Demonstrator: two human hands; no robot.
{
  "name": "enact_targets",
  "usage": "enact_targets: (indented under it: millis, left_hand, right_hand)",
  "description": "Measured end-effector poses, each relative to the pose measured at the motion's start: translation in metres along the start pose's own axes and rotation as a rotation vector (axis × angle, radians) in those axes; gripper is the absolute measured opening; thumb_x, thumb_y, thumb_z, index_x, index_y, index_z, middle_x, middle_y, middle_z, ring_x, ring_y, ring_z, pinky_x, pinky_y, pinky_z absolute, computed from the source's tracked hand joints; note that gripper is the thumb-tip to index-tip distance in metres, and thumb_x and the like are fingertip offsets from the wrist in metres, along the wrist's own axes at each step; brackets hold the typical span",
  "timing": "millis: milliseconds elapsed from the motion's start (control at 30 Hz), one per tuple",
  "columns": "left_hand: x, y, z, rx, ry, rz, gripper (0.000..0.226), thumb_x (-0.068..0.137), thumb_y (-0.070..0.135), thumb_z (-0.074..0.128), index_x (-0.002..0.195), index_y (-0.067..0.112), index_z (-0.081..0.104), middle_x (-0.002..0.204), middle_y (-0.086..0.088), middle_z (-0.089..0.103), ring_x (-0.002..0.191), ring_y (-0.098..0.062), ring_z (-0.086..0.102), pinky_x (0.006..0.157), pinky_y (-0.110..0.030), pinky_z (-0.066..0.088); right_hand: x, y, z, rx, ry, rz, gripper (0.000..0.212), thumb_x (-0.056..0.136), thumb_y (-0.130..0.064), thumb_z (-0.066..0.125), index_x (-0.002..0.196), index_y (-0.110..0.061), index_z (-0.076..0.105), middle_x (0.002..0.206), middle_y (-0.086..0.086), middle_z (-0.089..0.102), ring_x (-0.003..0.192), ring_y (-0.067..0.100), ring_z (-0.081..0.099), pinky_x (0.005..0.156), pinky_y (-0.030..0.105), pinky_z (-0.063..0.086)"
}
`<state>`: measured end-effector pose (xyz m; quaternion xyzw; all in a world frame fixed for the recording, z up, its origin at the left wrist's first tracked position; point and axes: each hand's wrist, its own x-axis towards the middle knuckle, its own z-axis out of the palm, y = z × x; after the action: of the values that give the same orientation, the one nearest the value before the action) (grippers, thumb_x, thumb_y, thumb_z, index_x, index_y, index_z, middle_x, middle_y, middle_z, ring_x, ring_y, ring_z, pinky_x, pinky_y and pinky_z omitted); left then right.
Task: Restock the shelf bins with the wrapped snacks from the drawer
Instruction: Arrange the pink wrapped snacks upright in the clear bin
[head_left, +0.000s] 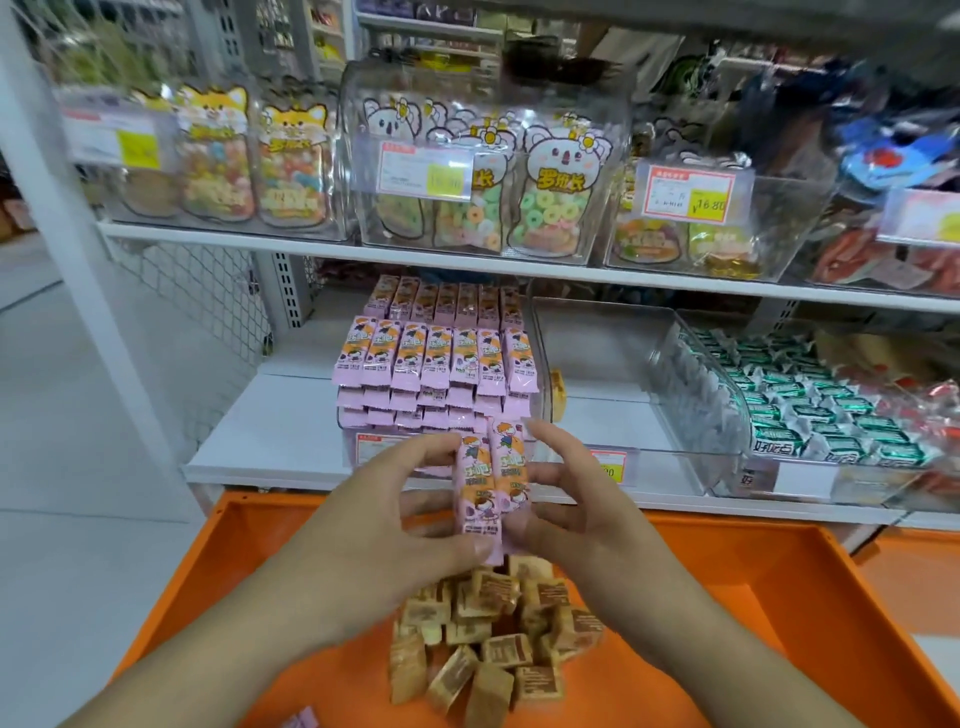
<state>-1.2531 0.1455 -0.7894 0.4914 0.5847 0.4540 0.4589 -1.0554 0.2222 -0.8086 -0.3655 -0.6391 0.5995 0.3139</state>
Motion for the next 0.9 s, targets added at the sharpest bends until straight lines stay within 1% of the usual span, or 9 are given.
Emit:
enact_targets:
  millis: [100, 167, 233, 300, 367, 500, 700, 833, 900]
  left_hand:
    - [-0.004, 0.004, -0.001, -0.037, 0.082, 0.065, 0.062, 0.082, 0.003, 0.084, 0.132, 0.034, 0.063, 0.118, 0.019, 0.073, 0.106, 0.000, 0.071, 0.091, -0.025, 0.060]
    - [-0.008, 0.008, -0.002, 0.021, 0.113, 0.130, 0.056, 0.086, 0.012, 0.082, 0.133, 0.034, 0.064, 0.134, 0.022, 0.063, 0.108, 0.015, 0.064, 0.085, -0.011, 0.054]
    - [-0.010, 0.009, -0.005, 0.063, 0.078, 0.172, 0.062, 0.084, 0.019, 0.081, 0.140, 0.035, 0.059, 0.145, 0.030, 0.045, 0.113, 0.021, 0.057, 0.089, -0.005, 0.049]
    - [-0.011, 0.009, -0.010, 0.077, 0.018, 0.184, 0.072, 0.082, 0.017, 0.083, 0.144, 0.036, 0.052, 0.146, 0.033, 0.040, 0.120, 0.019, 0.053, 0.096, -0.005, 0.046]
    - [-0.012, 0.008, -0.016, 0.128, 0.020, 0.210, 0.074, 0.084, 0.012, 0.083, 0.146, 0.036, 0.051, 0.146, 0.033, 0.041, 0.127, 0.013, 0.053, 0.103, -0.010, 0.046]
    - [-0.012, 0.005, -0.031, 0.209, 0.114, 0.292, 0.065, 0.086, 0.020, 0.081, 0.143, 0.041, 0.057, 0.138, 0.033, 0.047, 0.124, 0.006, 0.058, 0.108, -0.018, 0.047]
    - [-0.005, 0.005, -0.053, 0.174, 0.181, 0.366, 0.054, 0.078, 0.043, 0.079, 0.131, 0.050, 0.067, 0.135, 0.022, 0.055, 0.125, -0.003, 0.062, 0.105, -0.022, 0.051]
    - [0.011, 0.007, -0.071, 0.122, 0.161, 0.355, 0.055, 0.075, 0.047, 0.077, 0.129, 0.049, 0.068, 0.137, 0.030, 0.055, 0.124, 0.011, 0.058, 0.098, -0.008, 0.047]
    - [0.025, 0.007, -0.079, 0.126, 0.198, 0.375, 0.050, 0.076, 0.046, 0.076, 0.126, 0.047, 0.071, 0.135, 0.032, 0.058, 0.122, 0.010, 0.060, 0.098, -0.007, 0.047]
  right_hand:
    - [-0.004, -0.010, 0.007, -0.090, 0.017, -0.027, 0.046, 0.100, -0.019, 0.068, 0.135, -0.047, 0.054, 0.113, -0.007, 0.077, 0.100, 0.021, 0.075, 0.097, 0.046, 0.058]
    - [-0.006, -0.017, 0.011, -0.104, 0.019, -0.012, 0.043, 0.100, -0.023, 0.069, 0.133, -0.046, 0.054, 0.102, -0.001, 0.081, 0.092, 0.017, 0.076, 0.086, 0.036, 0.057]
    - [-0.007, -0.023, 0.013, -0.086, 0.009, -0.012, 0.046, 0.099, -0.019, 0.070, 0.134, -0.045, 0.053, 0.101, 0.003, 0.081, 0.086, 0.008, 0.075, 0.080, 0.025, 0.055]
    - [-0.008, -0.026, 0.015, -0.050, -0.027, -0.034, 0.052, 0.098, -0.015, 0.072, 0.137, -0.042, 0.053, 0.110, 0.005, 0.080, 0.102, 0.017, 0.075, 0.094, 0.037, 0.058]
    - [-0.008, -0.028, 0.017, -0.045, -0.054, -0.086, 0.057, 0.095, -0.008, 0.074, 0.140, -0.038, 0.056, 0.122, 0.006, 0.076, 0.107, 0.020, 0.074, 0.096, 0.038, 0.058]
    - [0.001, -0.029, 0.026, -0.163, -0.032, -0.204, 0.052, 0.090, -0.003, 0.080, 0.130, -0.035, 0.070, 0.146, -0.008, 0.055, 0.098, 0.010, 0.070, 0.089, 0.026, 0.054]
    - [0.025, -0.029, 0.047, -0.175, 0.050, -0.253, 0.048, 0.090, -0.011, 0.081, 0.122, -0.047, 0.073, 0.138, -0.018, 0.062, 0.114, 0.011, 0.071, 0.102, 0.033, 0.057]
    - [0.046, -0.035, 0.051, -0.434, 0.109, -0.321, 0.047, 0.088, -0.032, 0.081, 0.127, -0.055, 0.068, 0.135, -0.030, 0.061, 0.125, -0.006, 0.057, 0.105, 0.023, 0.051]
    - [0.059, -0.038, 0.052, -0.504, 0.114, -0.336, 0.051, 0.090, -0.034, 0.081, 0.129, -0.060, 0.064, 0.140, -0.035, 0.057, 0.130, -0.008, 0.053, 0.109, 0.024, 0.047]
